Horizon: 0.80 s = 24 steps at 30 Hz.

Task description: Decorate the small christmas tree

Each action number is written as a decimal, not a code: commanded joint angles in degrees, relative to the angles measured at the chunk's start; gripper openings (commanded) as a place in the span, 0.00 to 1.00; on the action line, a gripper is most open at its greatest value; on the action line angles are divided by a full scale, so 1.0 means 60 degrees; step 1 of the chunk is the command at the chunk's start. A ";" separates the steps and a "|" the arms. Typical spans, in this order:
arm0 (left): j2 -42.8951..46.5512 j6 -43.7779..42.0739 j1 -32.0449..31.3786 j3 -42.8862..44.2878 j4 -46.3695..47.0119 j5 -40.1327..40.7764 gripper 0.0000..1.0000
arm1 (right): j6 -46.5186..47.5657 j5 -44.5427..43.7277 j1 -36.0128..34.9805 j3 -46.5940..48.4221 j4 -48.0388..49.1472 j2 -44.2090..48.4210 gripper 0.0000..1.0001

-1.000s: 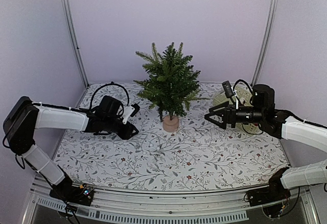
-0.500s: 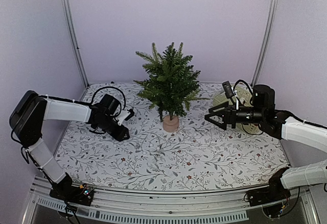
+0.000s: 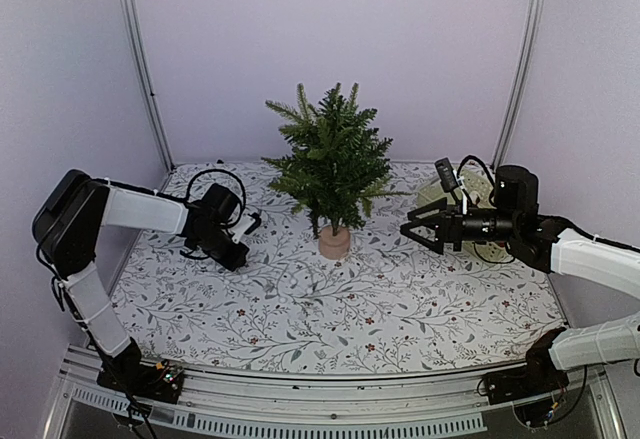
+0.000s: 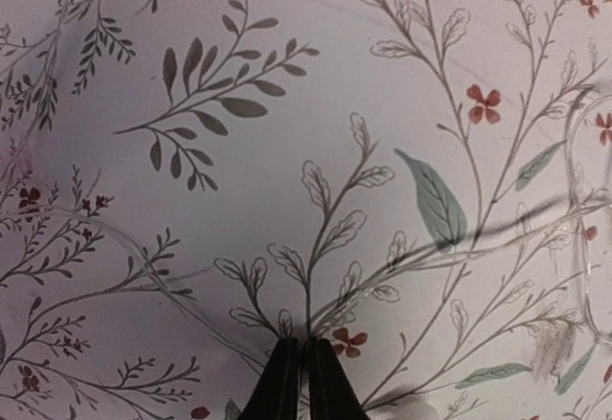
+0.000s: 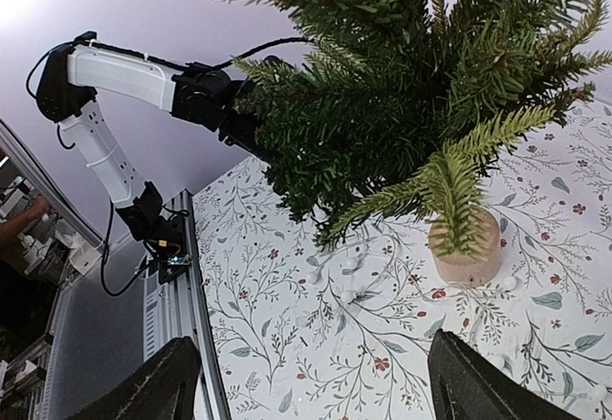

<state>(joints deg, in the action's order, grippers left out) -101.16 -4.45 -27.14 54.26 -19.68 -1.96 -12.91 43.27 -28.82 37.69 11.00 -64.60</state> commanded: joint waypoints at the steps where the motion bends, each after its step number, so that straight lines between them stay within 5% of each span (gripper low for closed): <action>1: 0.0042 0.0069 -0.0307 -0.0270 -0.0557 0.0115 0.05 | -0.0060 0.0120 0.0055 0.0000 0.0239 -0.0056 0.86; 14: 0.6155 0.0804 -0.1438 -0.0388 -0.0135 0.0098 0.00 | 0.0249 -0.0413 -0.0512 0.0177 0.0212 -0.0190 0.83; 24: 0.8211 0.0457 -0.1498 0.0804 0.0424 -0.1746 0.00 | 0.1646 -0.2146 -0.2506 0.0543 0.0249 -0.0872 0.82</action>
<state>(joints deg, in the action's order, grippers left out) -54.63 -0.71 -35.46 56.29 -19.81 -5.43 -7.40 35.66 -40.86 39.13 11.25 -67.77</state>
